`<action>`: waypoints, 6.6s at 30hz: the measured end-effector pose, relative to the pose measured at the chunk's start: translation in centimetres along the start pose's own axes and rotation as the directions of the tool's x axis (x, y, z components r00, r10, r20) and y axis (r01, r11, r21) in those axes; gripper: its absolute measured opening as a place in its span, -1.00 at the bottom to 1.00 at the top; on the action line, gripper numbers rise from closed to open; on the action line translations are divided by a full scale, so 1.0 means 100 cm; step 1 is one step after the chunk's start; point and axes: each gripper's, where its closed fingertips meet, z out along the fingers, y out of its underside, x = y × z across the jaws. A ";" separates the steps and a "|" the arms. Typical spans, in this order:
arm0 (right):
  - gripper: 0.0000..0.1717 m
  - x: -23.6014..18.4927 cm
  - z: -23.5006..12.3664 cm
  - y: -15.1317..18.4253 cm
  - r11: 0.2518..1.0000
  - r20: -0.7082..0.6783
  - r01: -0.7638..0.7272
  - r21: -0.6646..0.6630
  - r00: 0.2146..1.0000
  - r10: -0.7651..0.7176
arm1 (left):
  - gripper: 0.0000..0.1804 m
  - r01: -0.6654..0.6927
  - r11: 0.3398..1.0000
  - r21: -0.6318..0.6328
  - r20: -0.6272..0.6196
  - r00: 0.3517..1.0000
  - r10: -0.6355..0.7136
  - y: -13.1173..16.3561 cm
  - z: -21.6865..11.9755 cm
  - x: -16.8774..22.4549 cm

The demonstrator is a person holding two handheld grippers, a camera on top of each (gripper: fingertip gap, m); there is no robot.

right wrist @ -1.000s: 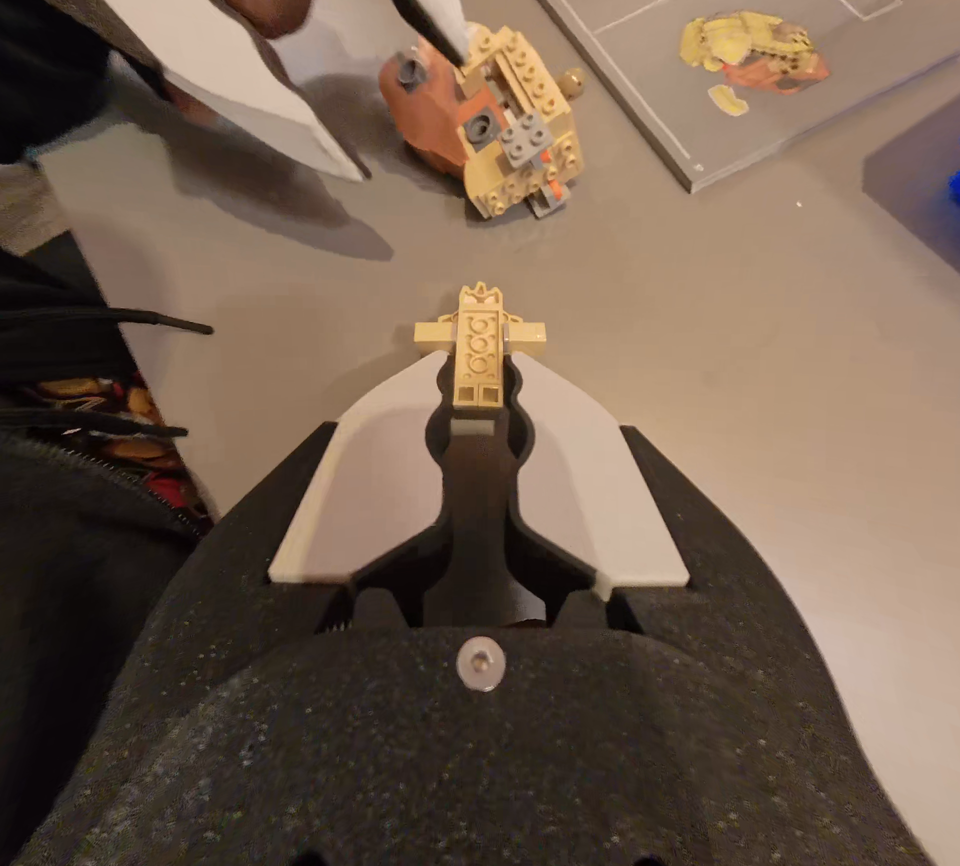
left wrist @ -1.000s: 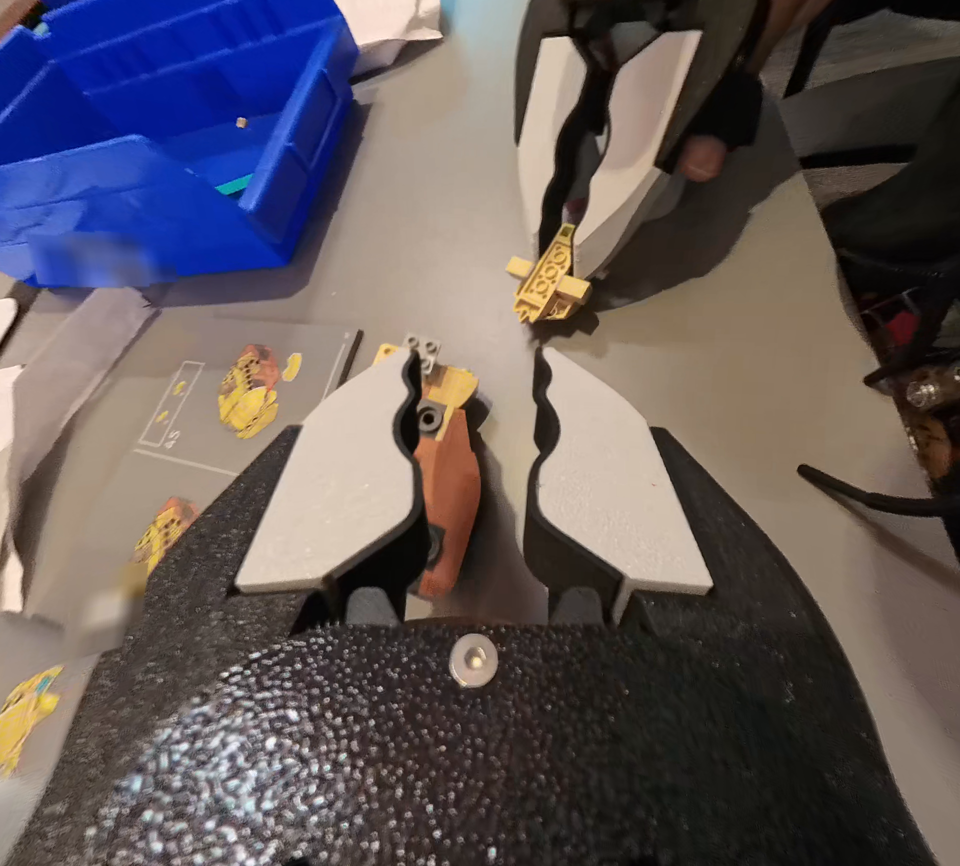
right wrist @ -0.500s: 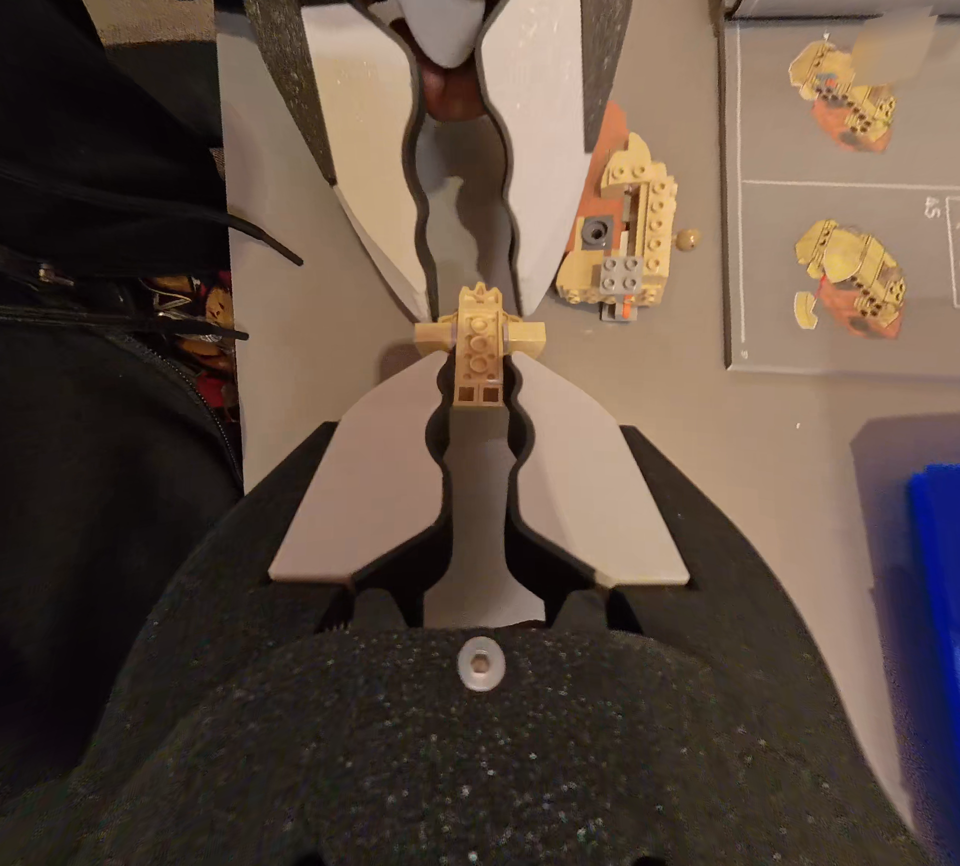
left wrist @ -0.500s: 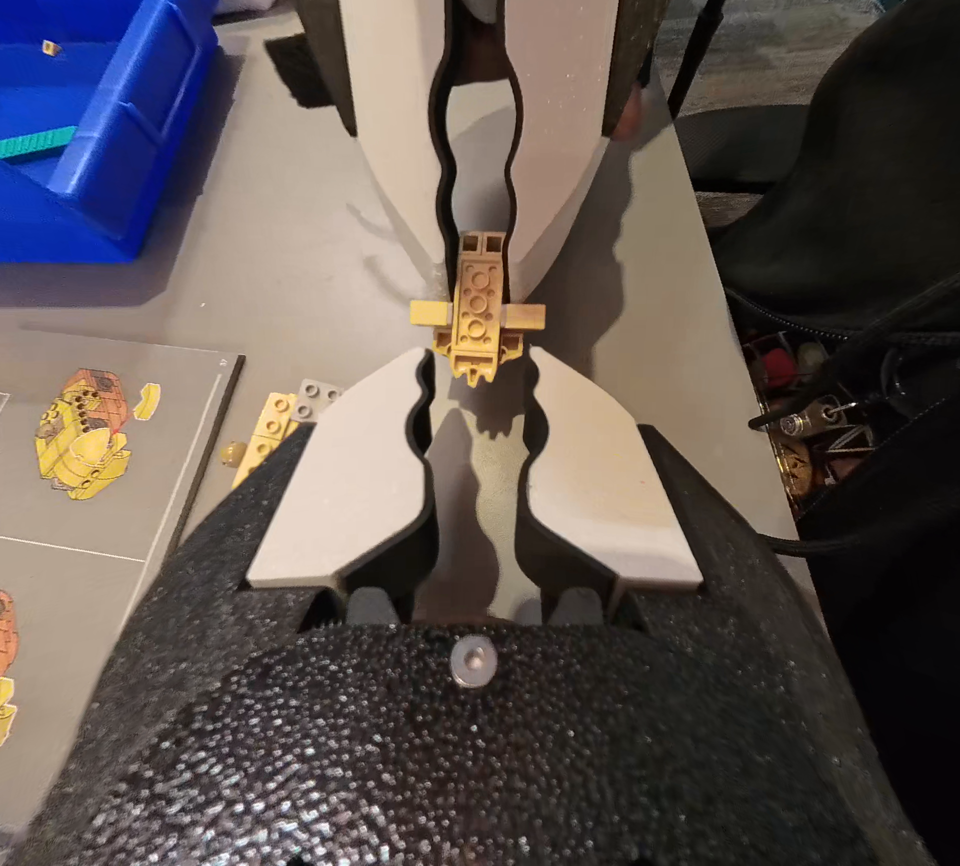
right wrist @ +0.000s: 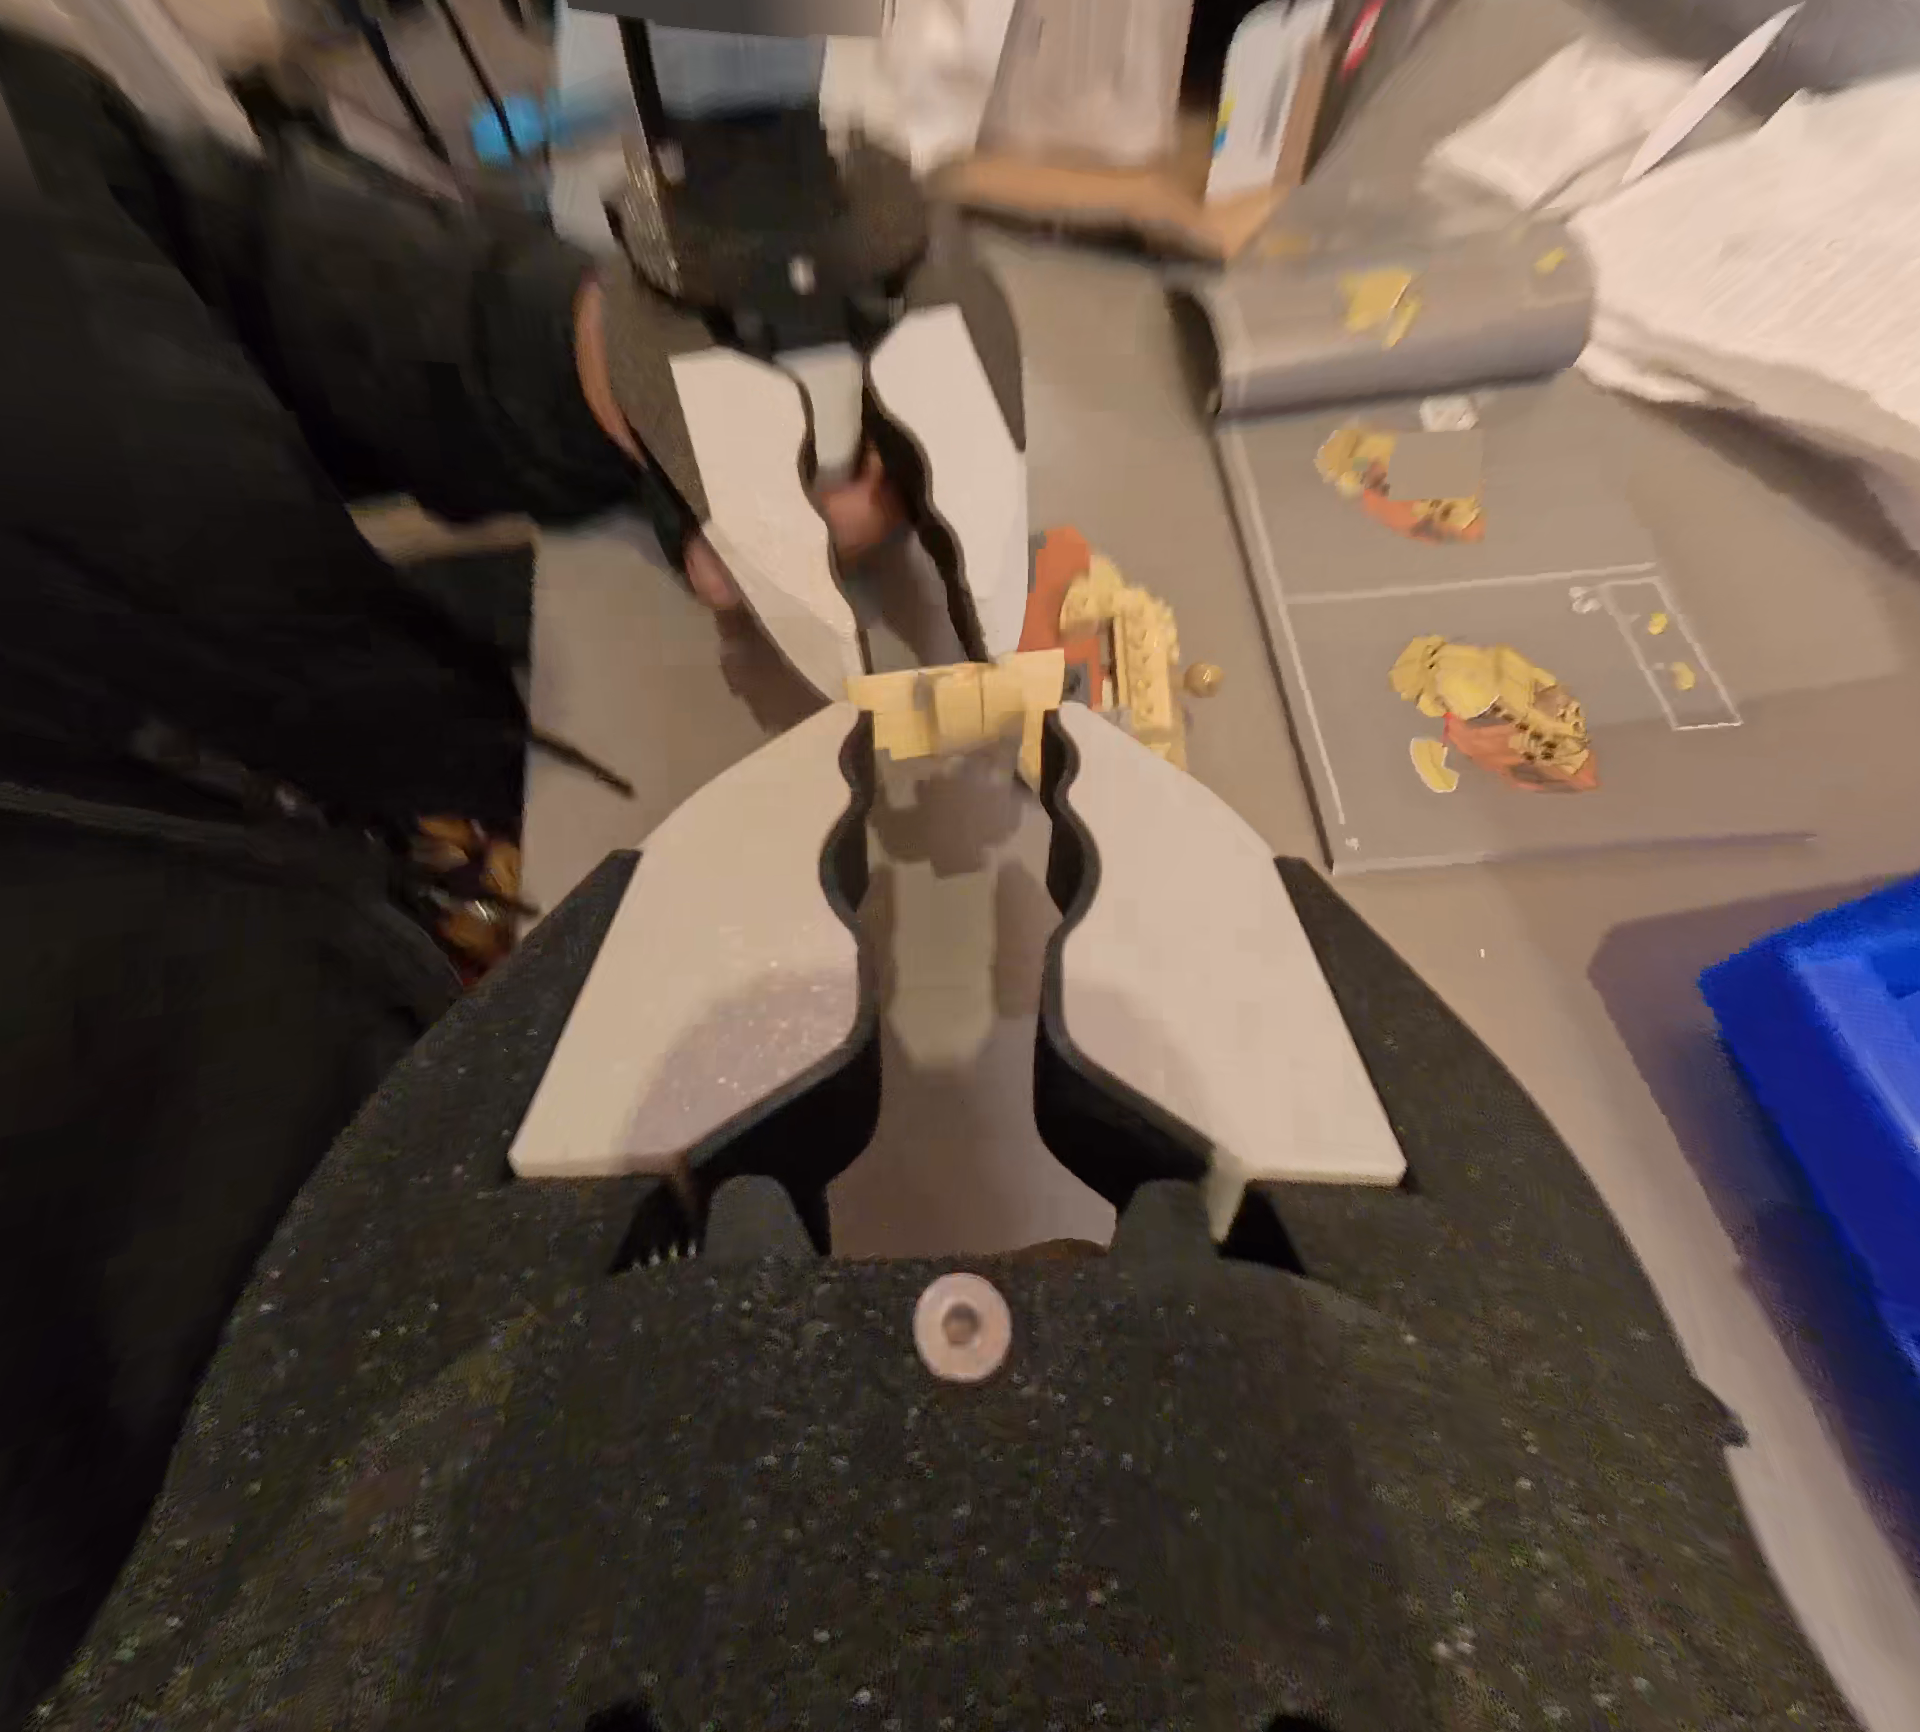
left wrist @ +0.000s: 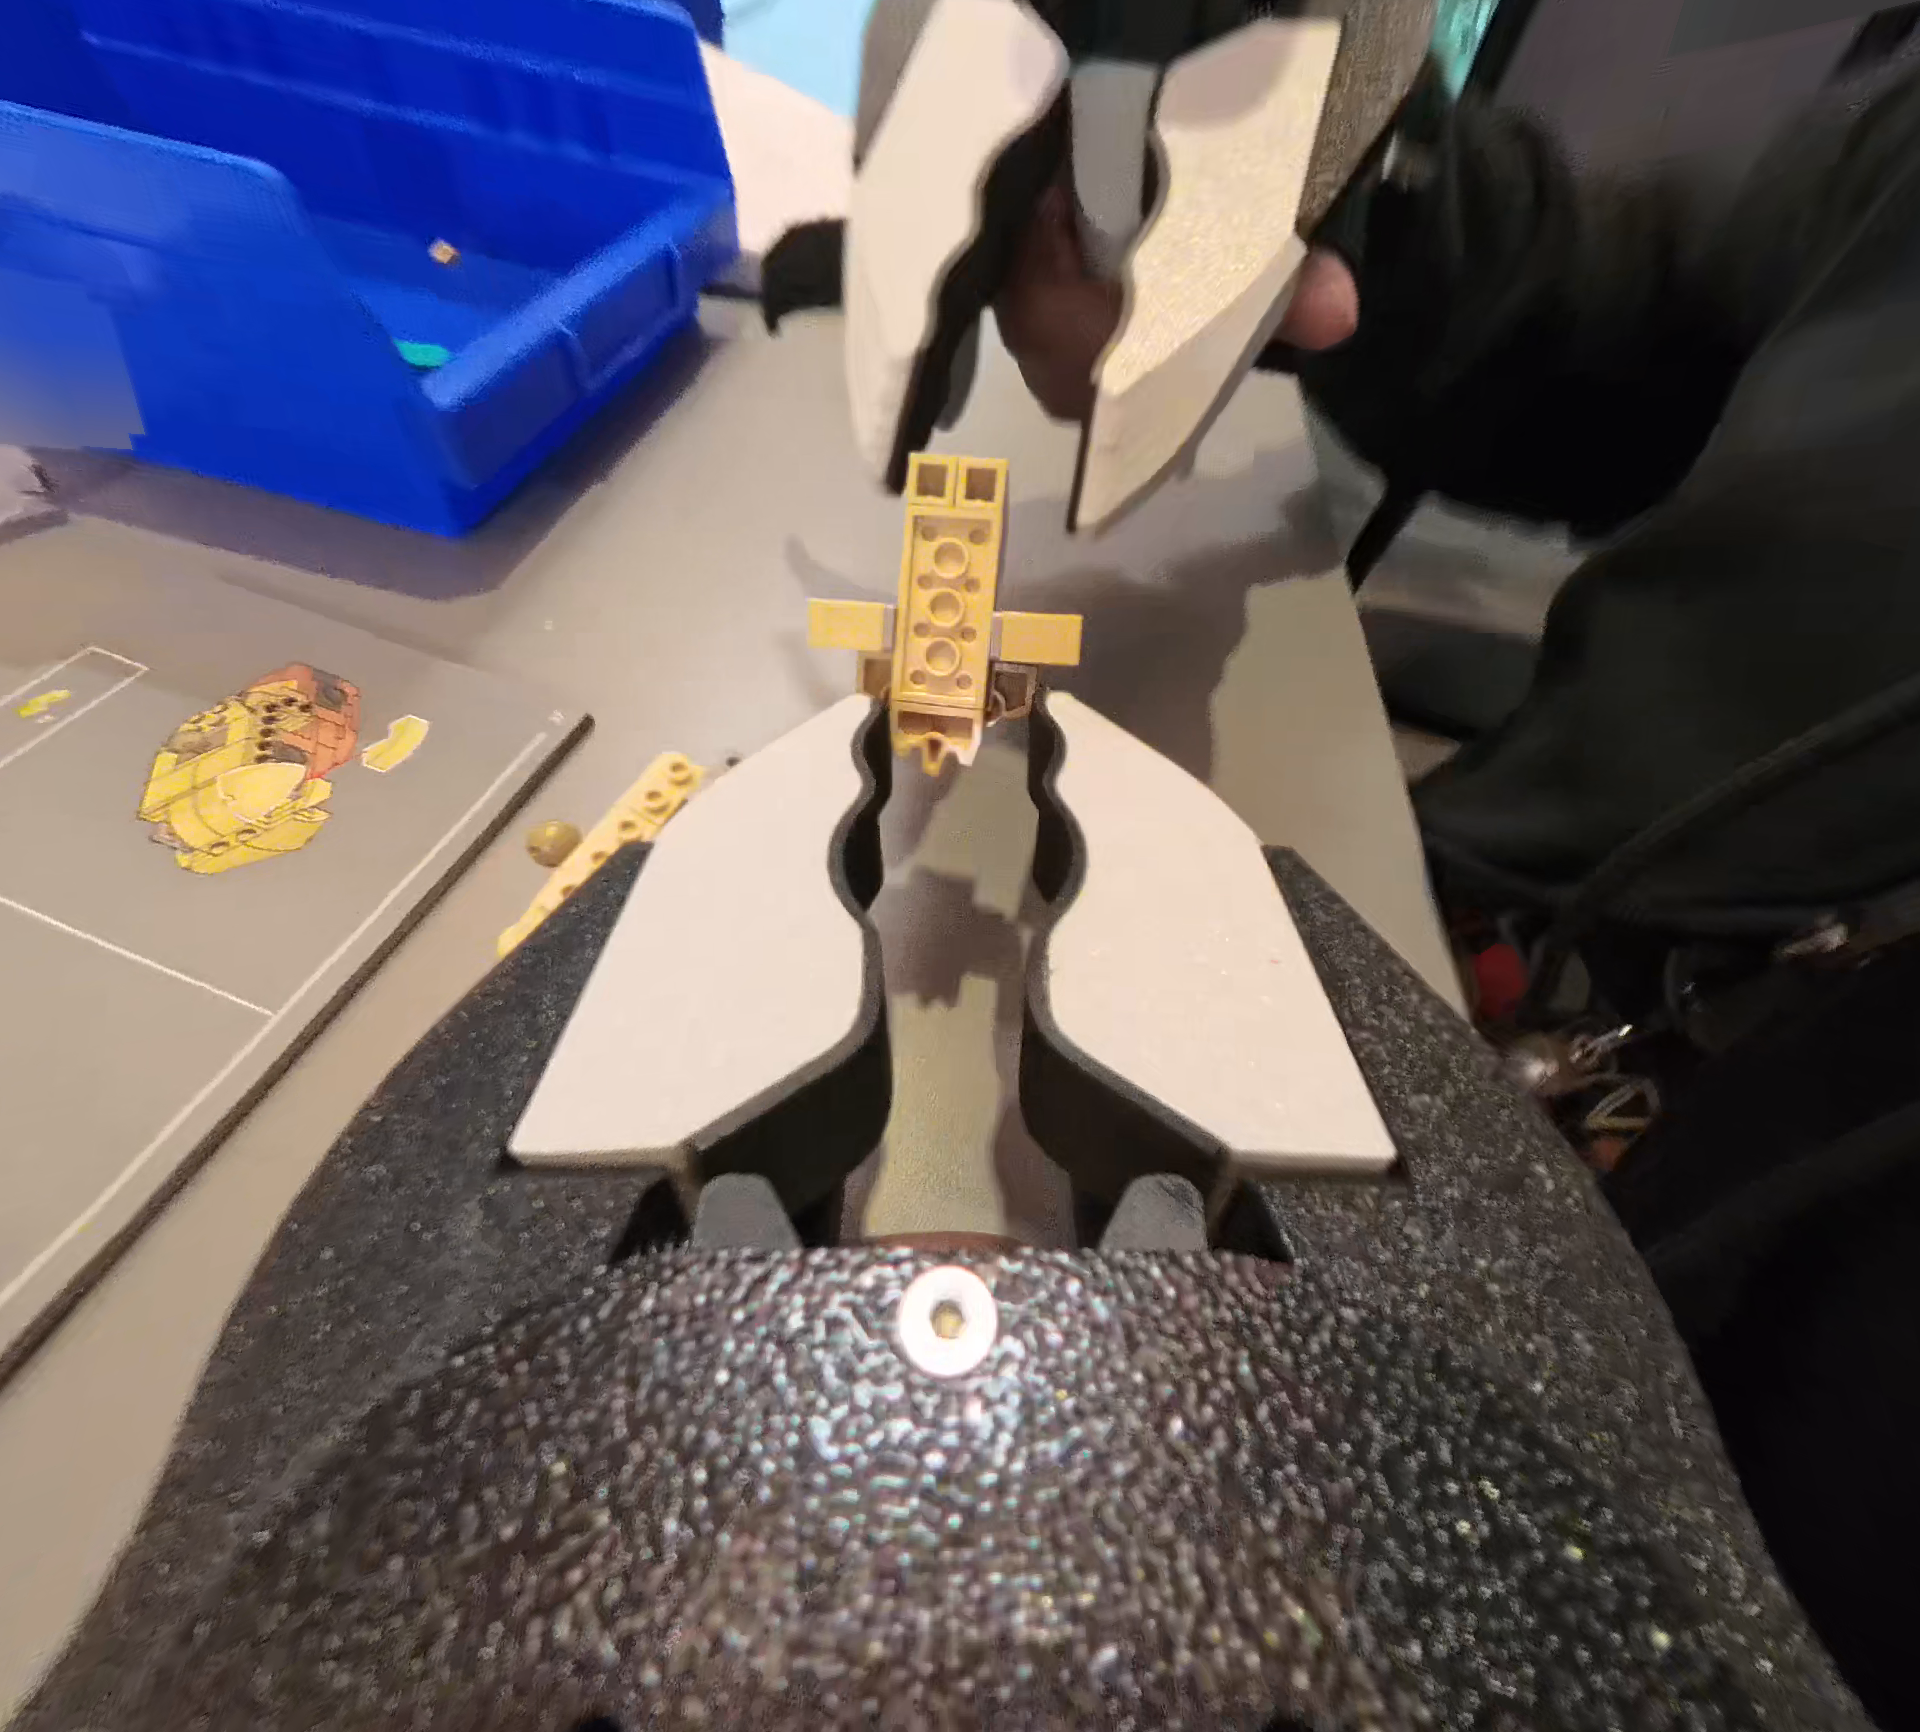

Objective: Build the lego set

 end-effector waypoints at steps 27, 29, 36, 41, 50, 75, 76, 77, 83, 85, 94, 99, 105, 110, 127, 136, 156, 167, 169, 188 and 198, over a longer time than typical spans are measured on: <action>-0.81 0.000 -0.017 -0.026 0.871 0.053 -0.239 0.428 0.969 0.240 | -0.50 0.003 0.996 0.085 -0.006 1.000 -0.002 -0.026 -0.018 -0.007; -0.81 0.004 -0.024 -0.018 0.875 0.046 -0.252 0.413 0.965 0.256 | -0.43 -0.109 0.987 -0.117 0.064 0.991 0.117 -0.011 -0.033 -0.029; -0.81 0.003 -0.017 0.010 0.924 0.025 -0.238 0.298 0.970 0.241 | -0.46 0.004 0.850 -0.527 -0.095 0.993 -0.063 0.027 -0.033 -0.067; -0.81 -0.004 -0.010 0.022 0.935 0.034 -0.241 0.260 0.970 0.241 | -0.41 0.068 0.750 -0.657 -0.156 0.962 -0.224 0.051 -0.023 -0.071; -0.81 0.004 0.002 0.038 0.938 0.035 -0.295 0.183 0.955 0.294 | -0.53 -0.055 0.717 -0.695 -0.252 0.952 -0.172 0.057 -0.012 -0.056; -0.81 0.017 -0.076 -0.040 0.758 0.109 0.147 -0.636 0.989 -0.100 | -0.55 -0.164 0.910 0.382 0.468 0.883 -0.037 -0.062 0.011 -0.007; -0.80 0.016 -0.076 -0.041 0.721 0.123 0.158 -0.675 0.987 -0.101 | -0.55 -0.157 0.906 0.393 0.462 0.886 -0.046 -0.062 0.012 -0.007; -0.81 0.015 -0.074 -0.041 0.690 0.138 0.167 -0.705 0.986 -0.098 | -0.54 -0.154 0.907 0.393 0.462 0.885 -0.049 -0.062 0.014 -0.007; -0.81 0.002 -0.061 -0.043 0.606 0.172 0.193 -0.772 0.981 -0.093 | -0.55 -0.223 0.886 0.407 0.537 0.843 -0.034 -0.064 -0.002 -0.006; -0.81 -0.002 -0.057 -0.049 0.599 0.174 0.202 -0.775 0.979 -0.105 | -0.55 -0.234 0.877 0.419 0.544 0.838 -0.036 -0.064 -0.006 -0.004; -0.80 -0.009 -0.048 -0.067 0.535 0.157 0.211 -0.818 0.977 -0.146 | -0.55 -0.292 0.838 0.461 0.554 0.833 -0.015 -0.071 -0.018 0.005; -0.80 -0.015 -0.045 -0.070 0.505 0.169 0.227 -0.833 0.973 -0.159 | -0.55 -0.310 0.833 0.458 0.570 0.822 -0.008 -0.071 -0.023 0.005; -0.81 -0.017 -0.040 -0.077 0.462 0.178 0.235 -0.855 0.970 -0.163 | -0.55 -0.312 0.811 0.495 0.563 0.826 -0.026 -0.074 -0.029 0.007; -0.81 -0.021 -0.032 -0.086 0.431 0.182 0.239 -0.870 0.969 -0.170 | -0.55 -0.287 0.790 0.542 0.536 0.842 -0.062 -0.075 -0.034 0.007; -0.78 -0.036 -0.011 -0.106 0.431 0.171 0.230 -0.872 0.970 -0.173 | -0.54 -0.237 0.676 0.698 0.447 0.881 -0.152 -0.081 -0.063 0.013; -0.77 -0.039 -0.008 -0.111 0.444 0.176 0.241 -0.863 0.967 -0.183 | -0.55 -0.234 0.648 0.725 0.427 0.890 -0.156 -0.083 -0.068 0.015; -0.84 -0.039 -0.003 -0.114 0.467 0.136 0.236 -0.852 0.962 -0.238 | -0.54 -0.212 0.620 0.755 0.404 0.895 -0.186 -0.082 -0.074 0.015; -0.82 0.047 -0.027 -0.030 0.827 -0.218 -0.077 -0.557 0.974 -0.056 | -0.54 -0.143 0.696 0.703 0.471 0.827 -0.307 -0.059 -0.097 -0.026; -0.81 0.071 -0.033 0.012 0.866 -0.319 -0.204 -0.457 0.946 0.055 | -0.55 -0.109 0.716 0.689 0.467 0.823 -0.324 -0.055 -0.095 -0.032; -0.73 0.155 0.012 0.087 0.875 -0.592 -0.334 -0.349 0.803 0.070 | -0.54 -0.121 0.829 0.546 0.575 0.774 -0.265 -0.047 -0.080 -0.046; -0.70 0.169 0.009 0.082 0.896 -0.616 -0.299 -0.329 0.787 0.036 | -0.54 -0.110 0.819 0.562 0.545 0.794 -0.268 -0.046 -0.083 -0.041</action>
